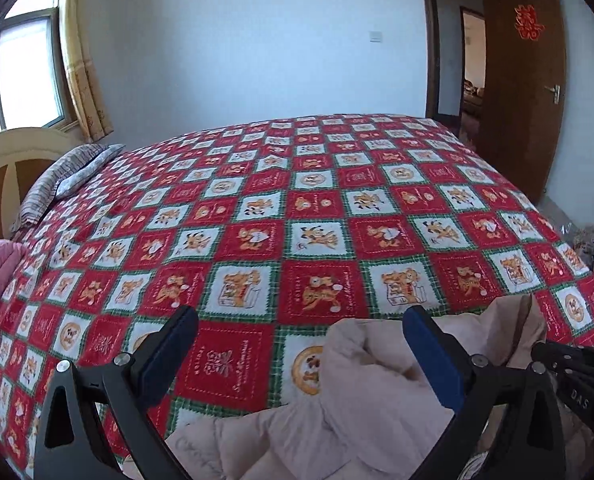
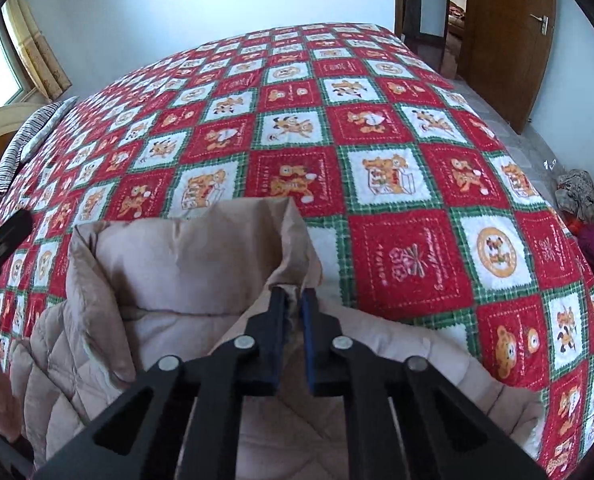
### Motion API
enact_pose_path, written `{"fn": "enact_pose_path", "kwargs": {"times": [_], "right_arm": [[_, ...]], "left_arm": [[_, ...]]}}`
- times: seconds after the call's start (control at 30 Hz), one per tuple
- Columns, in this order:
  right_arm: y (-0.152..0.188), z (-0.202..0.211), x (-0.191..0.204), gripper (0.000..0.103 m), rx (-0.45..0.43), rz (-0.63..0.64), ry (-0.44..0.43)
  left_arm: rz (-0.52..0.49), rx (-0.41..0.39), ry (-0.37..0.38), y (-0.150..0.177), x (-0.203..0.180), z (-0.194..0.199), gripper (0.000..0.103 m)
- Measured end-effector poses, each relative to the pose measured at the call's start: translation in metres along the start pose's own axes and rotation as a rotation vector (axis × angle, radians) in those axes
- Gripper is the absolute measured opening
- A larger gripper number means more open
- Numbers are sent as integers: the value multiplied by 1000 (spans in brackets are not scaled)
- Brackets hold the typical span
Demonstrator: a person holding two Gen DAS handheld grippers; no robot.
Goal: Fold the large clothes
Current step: 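Grasp the jacket hem with the right gripper and lift it toward the collar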
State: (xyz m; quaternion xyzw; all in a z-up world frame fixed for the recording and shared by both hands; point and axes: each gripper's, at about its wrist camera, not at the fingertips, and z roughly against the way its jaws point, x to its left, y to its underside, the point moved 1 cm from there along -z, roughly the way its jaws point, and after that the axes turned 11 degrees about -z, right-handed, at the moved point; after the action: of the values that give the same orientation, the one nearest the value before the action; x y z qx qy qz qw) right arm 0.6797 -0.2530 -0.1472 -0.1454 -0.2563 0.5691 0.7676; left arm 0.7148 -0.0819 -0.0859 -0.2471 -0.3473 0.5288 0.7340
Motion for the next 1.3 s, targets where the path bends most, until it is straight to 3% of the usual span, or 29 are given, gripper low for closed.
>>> {"fn": "enact_pose_path", "kwargs": {"times": [0.13,0.23,0.37,0.57,0.63,0.73,0.9,1.0,1.1,1.2,1.3], "right_arm": [[10,10,-3,8,-22,64,20],[15,14,-8,7,-35,88,32],[25,11,-19,7,-30,92,38],[42,4,-37,7,-7,83,68],[44,3,-42,7,-5,77,72],[46,3,-45,7,-15,74,77],[49,2,-47,7,-30,75,79],[49,6,-51,7,-50,54,54],[49,7,-52,7,-49,52,50],[48,8,-53,7,-43,64,50],[48,12,-55,7,-44,73,41]], "left_arm": [[-135,46,-61,8,-31,-17,102],[-180,110,-102,32,-30,-22,102],[-196,147,-157,68,-6,-19,102],[-125,254,-134,105,27,-30,102],[-112,245,-137,109,29,-27,102],[-32,146,-116,100,37,-2,102],[41,9,-127,58,46,25,102],[17,24,-148,33,41,4,102],[-20,104,-177,28,37,-34,102],[-75,172,-139,46,27,-52,102],[-178,164,-143,73,11,-45,102]]}}
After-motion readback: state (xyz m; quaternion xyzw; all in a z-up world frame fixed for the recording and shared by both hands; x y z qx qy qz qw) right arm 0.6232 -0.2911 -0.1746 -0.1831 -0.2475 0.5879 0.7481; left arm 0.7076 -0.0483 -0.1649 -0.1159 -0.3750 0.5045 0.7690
